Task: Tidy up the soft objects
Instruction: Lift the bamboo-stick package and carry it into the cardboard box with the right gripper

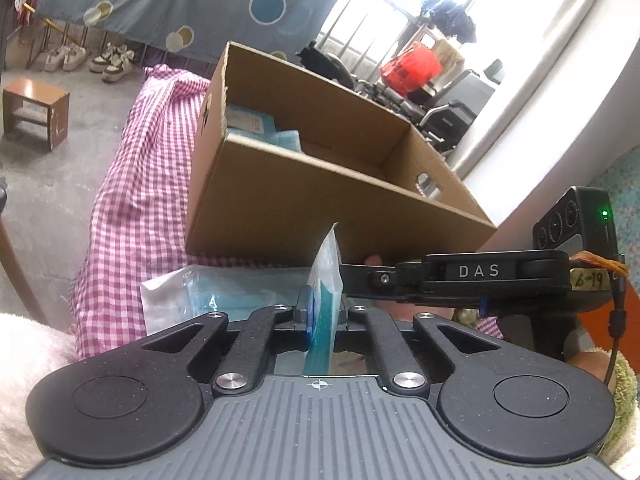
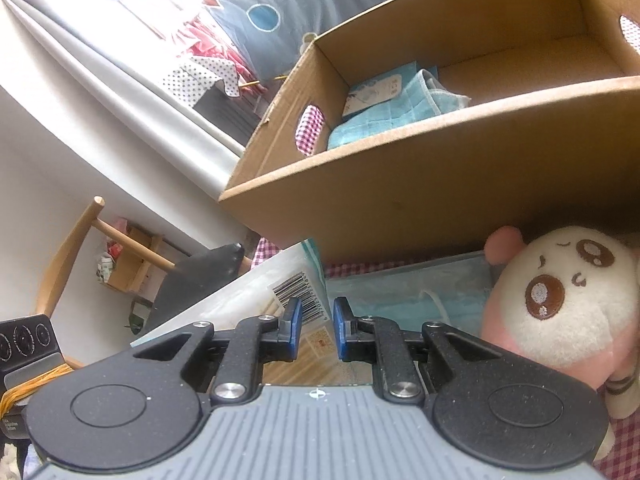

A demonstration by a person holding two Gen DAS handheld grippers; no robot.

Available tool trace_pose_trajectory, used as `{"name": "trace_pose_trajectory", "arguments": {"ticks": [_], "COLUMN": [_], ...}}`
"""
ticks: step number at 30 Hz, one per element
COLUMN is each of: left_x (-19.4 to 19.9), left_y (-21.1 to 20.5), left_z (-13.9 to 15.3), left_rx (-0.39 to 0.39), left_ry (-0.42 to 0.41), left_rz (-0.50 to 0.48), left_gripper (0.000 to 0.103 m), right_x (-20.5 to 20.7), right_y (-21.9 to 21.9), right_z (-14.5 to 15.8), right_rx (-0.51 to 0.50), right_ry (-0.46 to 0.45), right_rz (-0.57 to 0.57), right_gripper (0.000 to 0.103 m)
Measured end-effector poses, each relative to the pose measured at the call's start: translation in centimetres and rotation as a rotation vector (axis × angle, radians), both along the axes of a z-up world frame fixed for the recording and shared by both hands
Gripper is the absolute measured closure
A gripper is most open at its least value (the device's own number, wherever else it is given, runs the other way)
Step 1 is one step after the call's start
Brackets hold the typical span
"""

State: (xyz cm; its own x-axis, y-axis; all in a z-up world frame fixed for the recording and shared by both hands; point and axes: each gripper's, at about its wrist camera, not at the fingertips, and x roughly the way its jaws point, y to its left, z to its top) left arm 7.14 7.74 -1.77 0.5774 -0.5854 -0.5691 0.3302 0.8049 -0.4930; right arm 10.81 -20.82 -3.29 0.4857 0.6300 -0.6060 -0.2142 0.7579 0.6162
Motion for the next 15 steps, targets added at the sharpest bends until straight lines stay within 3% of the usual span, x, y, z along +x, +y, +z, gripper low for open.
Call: {"name": "trace_pose_trajectory", "arguments": {"ticks": [7,15], "left_x": [-0.8,-0.1], "left_y": [-0.3,-2.1], "left_z": [3.4,10.0], "left_rx": [0.011,0.033], "left_ry": [-0.08,-0.231], "left_rz": [-0.007,-0.054], "left_gripper": [0.098,0.098], "right_x": [-1.0,-1.1], "right_y": [-0.8,-3.5], "right_z": [2.7,8.8], "right_rx": [0.059,0.121], "right_ry": [-0.077,-0.273], "right_rz": [0.011,0.004], "right_gripper": [0.084,0.084]}}
